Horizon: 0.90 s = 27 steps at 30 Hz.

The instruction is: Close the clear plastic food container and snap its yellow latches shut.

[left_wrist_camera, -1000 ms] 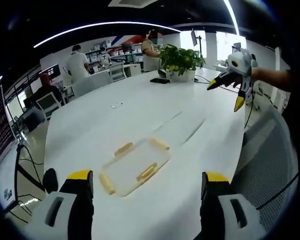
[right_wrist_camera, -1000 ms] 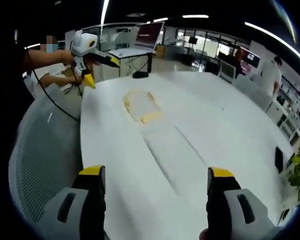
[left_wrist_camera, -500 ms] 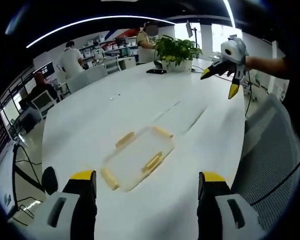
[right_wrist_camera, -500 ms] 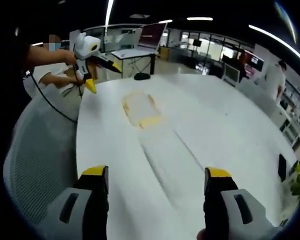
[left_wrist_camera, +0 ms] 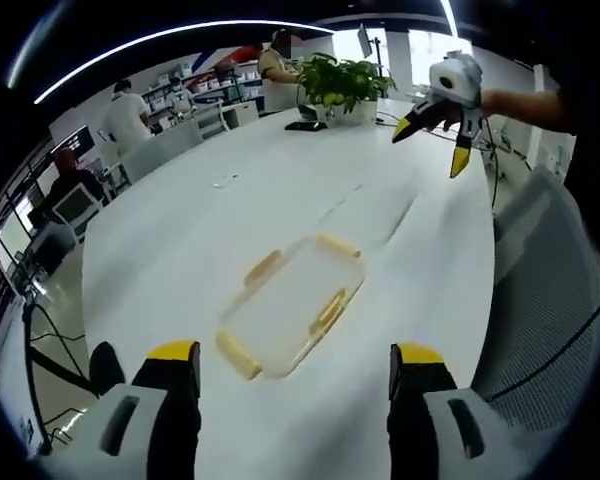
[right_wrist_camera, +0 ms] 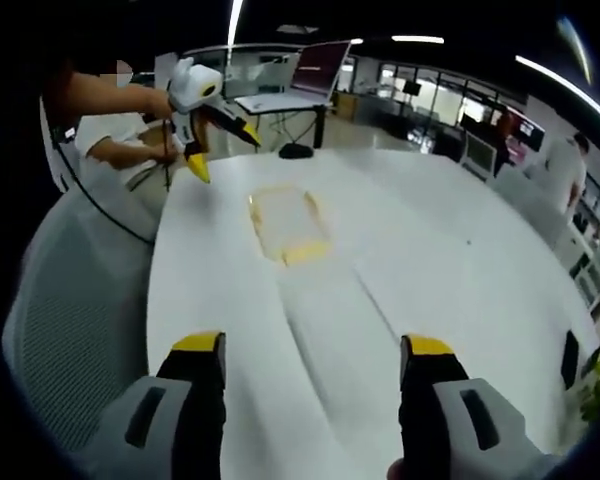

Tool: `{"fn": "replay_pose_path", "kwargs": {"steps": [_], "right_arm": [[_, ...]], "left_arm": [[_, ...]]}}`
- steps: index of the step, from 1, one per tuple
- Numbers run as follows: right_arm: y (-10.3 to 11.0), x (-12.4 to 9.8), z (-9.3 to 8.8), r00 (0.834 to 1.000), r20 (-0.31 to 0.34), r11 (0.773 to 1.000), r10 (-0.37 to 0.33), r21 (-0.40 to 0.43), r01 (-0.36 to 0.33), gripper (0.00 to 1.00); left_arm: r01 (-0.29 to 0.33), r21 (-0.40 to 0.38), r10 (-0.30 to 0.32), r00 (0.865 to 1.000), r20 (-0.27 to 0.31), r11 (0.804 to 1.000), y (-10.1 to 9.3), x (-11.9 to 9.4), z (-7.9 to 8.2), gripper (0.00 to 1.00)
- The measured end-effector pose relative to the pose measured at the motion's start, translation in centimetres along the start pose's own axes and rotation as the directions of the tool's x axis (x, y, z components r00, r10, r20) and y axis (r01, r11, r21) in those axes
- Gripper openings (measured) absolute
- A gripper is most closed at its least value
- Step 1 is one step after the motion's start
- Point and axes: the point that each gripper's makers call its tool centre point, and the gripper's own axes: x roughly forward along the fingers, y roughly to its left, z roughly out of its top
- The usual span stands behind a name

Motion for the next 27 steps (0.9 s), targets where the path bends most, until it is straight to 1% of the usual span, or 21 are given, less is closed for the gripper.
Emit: {"fn": "replay_pose_path", "kwargs": {"steps": [10, 18, 27], "right_arm": [[0.0, 1.2, 1.2, 0.999, -0.022, 0.999, 0.035, -0.036, -0.036, 0.65], [0.0, 2.7, 2.9, 0.998, -0.036, 0.996, 0.057, -0.069, -0.06, 0.61], [0.3, 4.7, 4.3, 0.993, -0.064, 0.989, 0.099, -0.1, -0.105, 0.57]], "left_arm": [[0.032, 0.039, -0.031, 0.999, -0.037, 0.999, 0.7, 1.1, -0.7, 0.68], [0.058, 0.074, -0.054, 0.997, -0.058, 0.996, 1.2, 2.0, -1.3, 0.63], [0.082, 0.112, -0.072, 0.993, -0.093, 0.99, 2.6, 2.8, -1.9, 0.6]]}}
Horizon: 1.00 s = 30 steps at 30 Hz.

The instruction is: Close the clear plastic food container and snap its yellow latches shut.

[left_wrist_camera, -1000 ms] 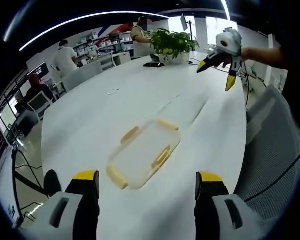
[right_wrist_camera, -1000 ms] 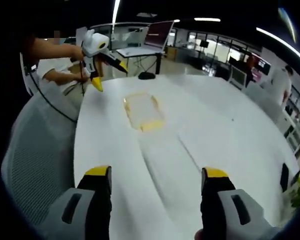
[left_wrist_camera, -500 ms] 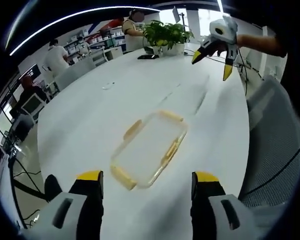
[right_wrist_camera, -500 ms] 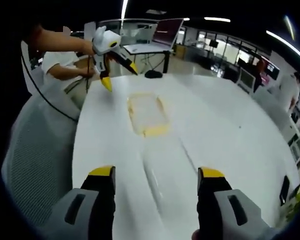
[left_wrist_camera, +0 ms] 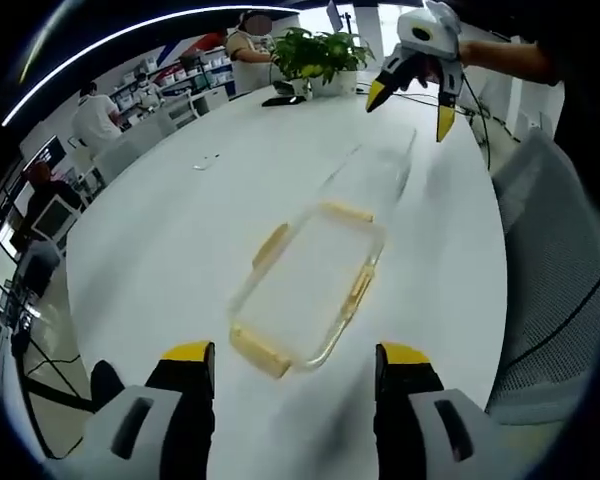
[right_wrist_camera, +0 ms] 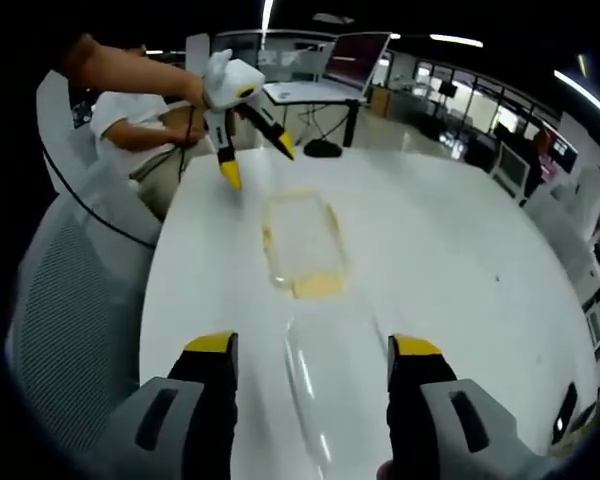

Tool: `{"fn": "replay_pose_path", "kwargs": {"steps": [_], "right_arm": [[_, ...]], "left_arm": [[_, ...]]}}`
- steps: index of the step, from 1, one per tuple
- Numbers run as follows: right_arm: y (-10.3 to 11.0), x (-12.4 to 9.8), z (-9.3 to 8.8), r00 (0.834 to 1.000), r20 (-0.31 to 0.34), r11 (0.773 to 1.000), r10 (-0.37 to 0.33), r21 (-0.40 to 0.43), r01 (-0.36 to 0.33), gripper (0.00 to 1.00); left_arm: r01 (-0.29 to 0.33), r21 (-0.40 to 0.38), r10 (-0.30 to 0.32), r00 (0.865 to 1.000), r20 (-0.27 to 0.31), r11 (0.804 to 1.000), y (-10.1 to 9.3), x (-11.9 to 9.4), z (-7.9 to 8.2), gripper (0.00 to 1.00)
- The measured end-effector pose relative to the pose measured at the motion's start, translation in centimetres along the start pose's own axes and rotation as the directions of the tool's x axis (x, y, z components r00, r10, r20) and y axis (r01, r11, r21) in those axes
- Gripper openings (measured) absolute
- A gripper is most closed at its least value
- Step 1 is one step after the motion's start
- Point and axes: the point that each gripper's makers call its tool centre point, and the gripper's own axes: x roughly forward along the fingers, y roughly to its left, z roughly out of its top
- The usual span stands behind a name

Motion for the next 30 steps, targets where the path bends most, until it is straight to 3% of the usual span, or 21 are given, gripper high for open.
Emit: {"fn": "replay_pose_path", "kwargs": {"steps": [13, 30], "right_arm": [[-0.6, 2.6, 1.3, 0.999, -0.045, 0.999, 0.03, -0.016, -0.031, 0.54], [-0.5, 7.4, 2.2, 0.986, -0.138, 0.989, 0.091, -0.1, -0.105, 0.49]], "left_arm": [[0.045, 0.078, -0.041, 0.998, -0.057, 0.996, 1.4, 0.9, -0.9, 0.52], [0.137, 0.211, -0.106, 0.983, -0.151, 0.968, 3.4, 2.2, -1.8, 0.4]]}}
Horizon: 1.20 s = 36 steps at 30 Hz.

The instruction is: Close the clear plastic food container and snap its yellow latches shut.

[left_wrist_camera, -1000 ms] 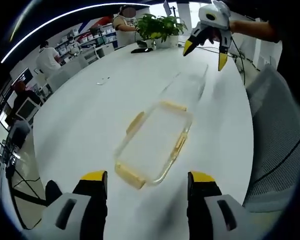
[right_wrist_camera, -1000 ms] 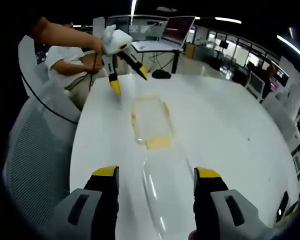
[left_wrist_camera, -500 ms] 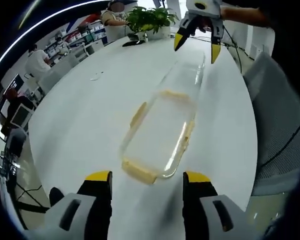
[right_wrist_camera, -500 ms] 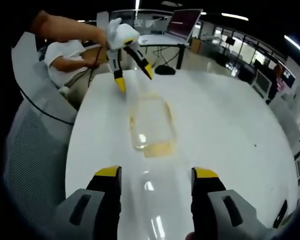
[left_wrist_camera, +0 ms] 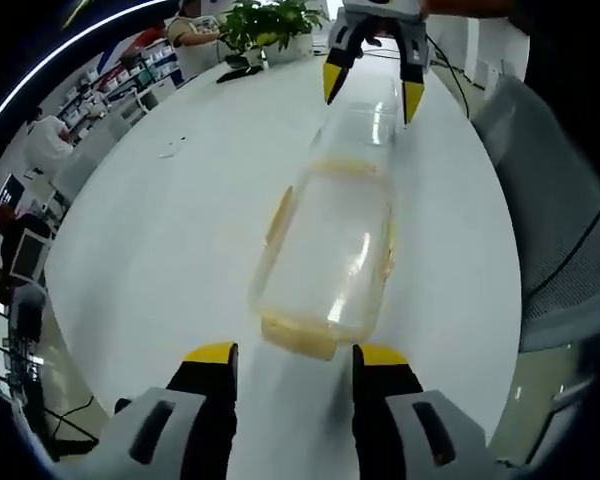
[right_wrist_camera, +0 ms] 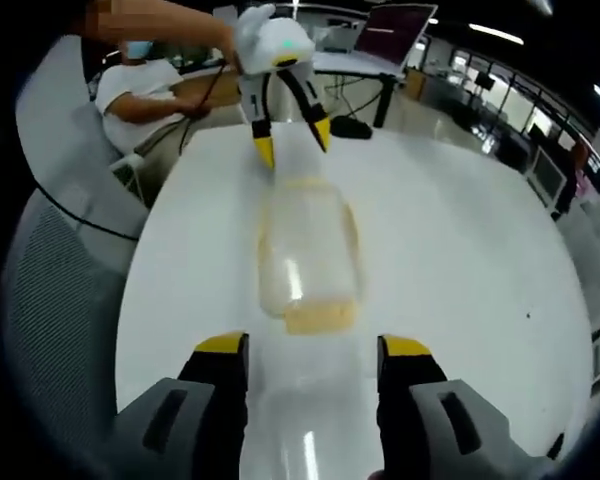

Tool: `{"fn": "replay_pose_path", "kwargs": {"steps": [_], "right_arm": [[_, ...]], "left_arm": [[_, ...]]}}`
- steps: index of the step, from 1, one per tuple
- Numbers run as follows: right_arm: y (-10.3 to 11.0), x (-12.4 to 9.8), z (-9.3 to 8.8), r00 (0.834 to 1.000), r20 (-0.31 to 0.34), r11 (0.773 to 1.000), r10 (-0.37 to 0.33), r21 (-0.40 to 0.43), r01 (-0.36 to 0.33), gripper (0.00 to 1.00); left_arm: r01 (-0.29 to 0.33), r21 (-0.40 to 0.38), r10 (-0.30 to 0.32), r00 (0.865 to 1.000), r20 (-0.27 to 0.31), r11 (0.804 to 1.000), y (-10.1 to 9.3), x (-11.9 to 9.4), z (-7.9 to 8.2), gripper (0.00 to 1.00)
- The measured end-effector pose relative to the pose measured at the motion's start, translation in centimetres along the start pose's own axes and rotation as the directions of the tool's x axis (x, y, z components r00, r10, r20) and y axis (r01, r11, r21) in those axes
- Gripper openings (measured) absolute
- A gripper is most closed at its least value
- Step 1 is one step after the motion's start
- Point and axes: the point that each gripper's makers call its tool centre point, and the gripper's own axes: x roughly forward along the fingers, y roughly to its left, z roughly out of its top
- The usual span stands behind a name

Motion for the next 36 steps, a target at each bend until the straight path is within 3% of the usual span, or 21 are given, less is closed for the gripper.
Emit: {"fn": "replay_pose_path", "kwargs": {"steps": [24, 36], "right_arm": [[-0.5, 4.9, -1.0, 0.988, -0.141, 0.998, 0.059, -0.019, -0.062, 0.4], [-0.7, 6.1, -1.8, 0.976, -0.202, 0.996, 0.086, -0.013, -0.091, 0.39]], "left_arm": [[0.097, 0.125, -0.089, 0.994, -0.062, 0.987, 0.0, 2.0, -0.1, 0.34], [0.172, 0.172, -0.157, 0.983, -0.098, 0.97, -0.4, 2.9, -0.3, 0.34]]}}
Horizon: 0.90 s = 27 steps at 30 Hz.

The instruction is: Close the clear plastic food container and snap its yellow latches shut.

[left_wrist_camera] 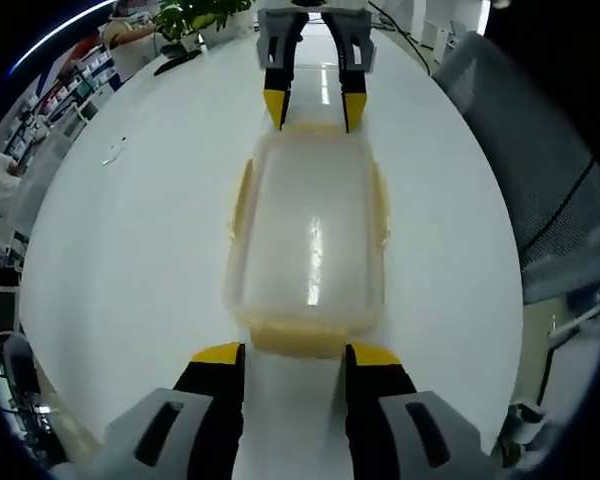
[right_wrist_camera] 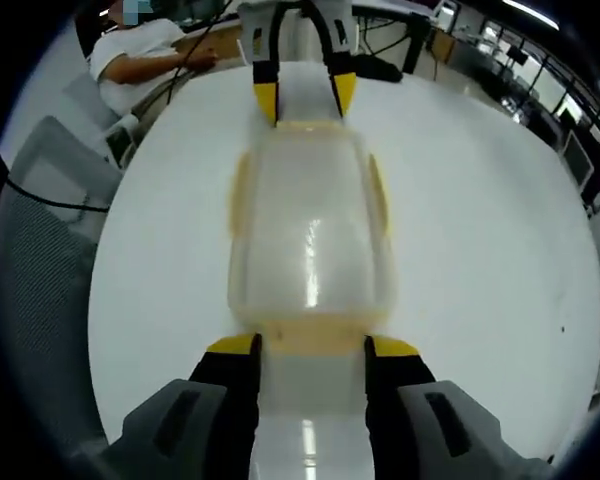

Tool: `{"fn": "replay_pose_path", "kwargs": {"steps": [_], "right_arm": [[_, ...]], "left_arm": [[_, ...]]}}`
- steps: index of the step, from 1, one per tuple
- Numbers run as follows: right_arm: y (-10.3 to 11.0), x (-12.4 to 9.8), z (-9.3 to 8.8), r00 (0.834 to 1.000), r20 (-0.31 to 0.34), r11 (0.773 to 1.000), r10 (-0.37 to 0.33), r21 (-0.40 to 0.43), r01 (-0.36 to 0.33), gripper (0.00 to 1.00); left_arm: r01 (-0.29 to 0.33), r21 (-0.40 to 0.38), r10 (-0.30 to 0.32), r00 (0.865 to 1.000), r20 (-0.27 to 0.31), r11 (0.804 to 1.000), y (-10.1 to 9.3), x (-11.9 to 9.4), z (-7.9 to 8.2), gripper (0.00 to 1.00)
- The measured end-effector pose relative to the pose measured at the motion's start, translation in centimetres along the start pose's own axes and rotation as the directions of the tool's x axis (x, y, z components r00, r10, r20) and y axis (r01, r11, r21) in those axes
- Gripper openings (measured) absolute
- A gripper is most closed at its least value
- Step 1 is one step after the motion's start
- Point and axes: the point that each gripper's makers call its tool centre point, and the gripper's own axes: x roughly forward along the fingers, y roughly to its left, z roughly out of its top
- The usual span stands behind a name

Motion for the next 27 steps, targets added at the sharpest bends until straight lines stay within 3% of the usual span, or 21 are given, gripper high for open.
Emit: {"fn": "replay_pose_path", "kwargs": {"steps": [11, 27], "right_arm": [[0.08, 0.29, 0.4, 1.0, -0.019, 0.999, 0.022, -0.038, -0.023, 0.39], [0.08, 0.27, 0.59, 1.0, -0.026, 0.999, 0.014, -0.032, -0.015, 0.35]], "left_arm": [[0.058, 0.034, -0.059, 0.998, 0.007, 0.998, -0.46, 0.89, 0.58, 0.35], [0.043, 0.024, -0.043, 0.999, 0.017, 0.999, -0.65, 0.57, 0.15, 0.32]]}}
